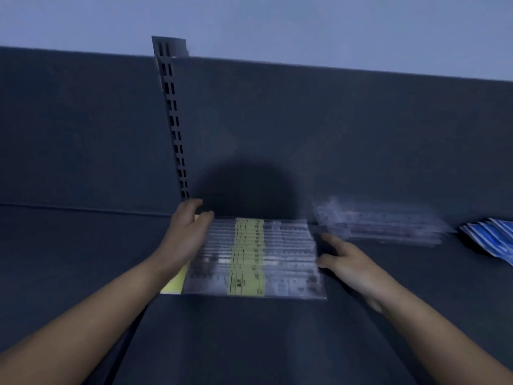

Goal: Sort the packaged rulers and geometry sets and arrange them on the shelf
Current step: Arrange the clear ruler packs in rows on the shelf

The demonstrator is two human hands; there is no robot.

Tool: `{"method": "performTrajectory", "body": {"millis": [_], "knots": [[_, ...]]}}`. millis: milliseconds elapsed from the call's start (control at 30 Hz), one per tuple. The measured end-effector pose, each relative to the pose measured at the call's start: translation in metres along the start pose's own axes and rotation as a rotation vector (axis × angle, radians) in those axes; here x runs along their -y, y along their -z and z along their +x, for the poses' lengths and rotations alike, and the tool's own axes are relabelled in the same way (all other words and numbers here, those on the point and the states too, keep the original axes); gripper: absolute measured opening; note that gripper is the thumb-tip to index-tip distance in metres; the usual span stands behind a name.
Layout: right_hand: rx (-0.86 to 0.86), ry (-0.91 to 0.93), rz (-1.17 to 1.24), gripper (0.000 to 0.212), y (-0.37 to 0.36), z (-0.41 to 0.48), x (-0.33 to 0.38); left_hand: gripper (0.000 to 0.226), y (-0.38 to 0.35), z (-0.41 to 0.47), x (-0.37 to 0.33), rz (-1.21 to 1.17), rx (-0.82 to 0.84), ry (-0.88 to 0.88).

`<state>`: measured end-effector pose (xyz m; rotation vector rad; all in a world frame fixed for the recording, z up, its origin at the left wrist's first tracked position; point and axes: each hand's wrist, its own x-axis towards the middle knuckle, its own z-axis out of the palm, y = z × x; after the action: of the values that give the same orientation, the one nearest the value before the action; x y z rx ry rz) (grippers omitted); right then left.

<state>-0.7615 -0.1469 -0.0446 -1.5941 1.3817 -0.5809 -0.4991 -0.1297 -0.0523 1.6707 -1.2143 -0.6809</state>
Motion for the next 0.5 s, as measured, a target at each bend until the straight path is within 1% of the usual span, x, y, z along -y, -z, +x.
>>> {"method": "performTrajectory", "body": {"millis": [133, 267, 367, 433, 500], "knots": [[0.004, 0.095, -0.201, 0.059, 0.029, -0.008, -0.019, 0.047, -0.027, -0.020, -0.021, 0.065, -0.031, -0.096], [0.007, 0.216, -0.403, 0.049, 0.070, -0.015, -0.038, 0.047, -0.062, -0.033, -0.046, 0.089, -0.052, -0.097], [-0.045, 0.328, -0.512, 0.043, 0.103, -0.017, -0.052, 0.049, -0.085, -0.041, -0.061, 0.130, -0.062, -0.076], [-0.108, 0.398, -0.587, 0.040, 0.125, -0.012, -0.063, 0.050, -0.101, -0.046, -0.067, 0.227, -0.034, -0.075], [-0.182, 0.464, -0.665, 0.038, 0.141, -0.005, -0.074, 0.050, -0.120, -0.055, -0.071, 0.348, 0.041, -0.063]]}}
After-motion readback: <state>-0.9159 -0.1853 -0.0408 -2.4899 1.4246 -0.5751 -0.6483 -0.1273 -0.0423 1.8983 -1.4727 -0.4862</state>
